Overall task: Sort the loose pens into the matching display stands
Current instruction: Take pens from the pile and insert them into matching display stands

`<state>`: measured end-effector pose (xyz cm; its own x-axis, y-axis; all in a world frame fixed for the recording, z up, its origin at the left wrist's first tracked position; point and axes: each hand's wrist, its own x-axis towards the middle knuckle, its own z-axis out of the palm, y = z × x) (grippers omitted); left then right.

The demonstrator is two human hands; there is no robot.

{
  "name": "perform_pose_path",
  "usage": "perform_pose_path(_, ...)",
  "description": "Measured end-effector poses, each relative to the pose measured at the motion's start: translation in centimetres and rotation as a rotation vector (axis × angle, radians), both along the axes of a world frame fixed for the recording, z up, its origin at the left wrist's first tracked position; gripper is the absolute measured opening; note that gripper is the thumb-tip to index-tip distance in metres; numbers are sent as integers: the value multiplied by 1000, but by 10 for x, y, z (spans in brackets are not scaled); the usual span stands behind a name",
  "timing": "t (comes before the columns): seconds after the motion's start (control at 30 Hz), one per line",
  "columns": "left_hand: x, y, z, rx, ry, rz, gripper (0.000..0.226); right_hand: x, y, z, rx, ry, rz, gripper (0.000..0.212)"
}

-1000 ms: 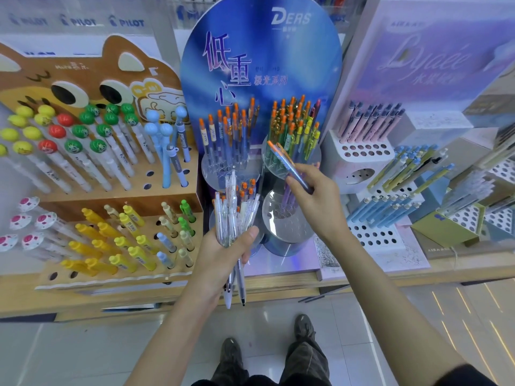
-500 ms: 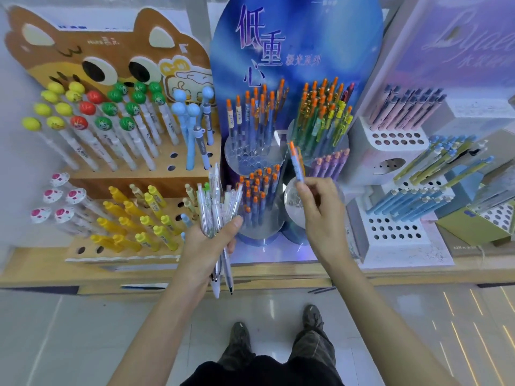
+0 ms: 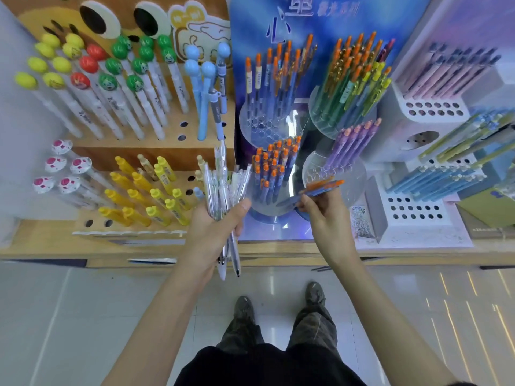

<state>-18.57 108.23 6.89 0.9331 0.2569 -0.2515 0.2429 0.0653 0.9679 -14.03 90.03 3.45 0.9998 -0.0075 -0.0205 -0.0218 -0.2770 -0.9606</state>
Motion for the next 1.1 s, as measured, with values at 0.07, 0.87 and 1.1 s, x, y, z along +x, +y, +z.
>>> perform_pose_path(0.07,1,1,-1,7,-4,-10,22,-4,4,-8,-4,24,6,12)
perform_pose_path(0.87,-9,6,3,2,8,-14,17,5,9,-16,-160,-13,-52,5)
perform_pose_path(1.1,-11,9,0,23,-2,-13,13,-2,8,-23,-112,-28,-37,8)
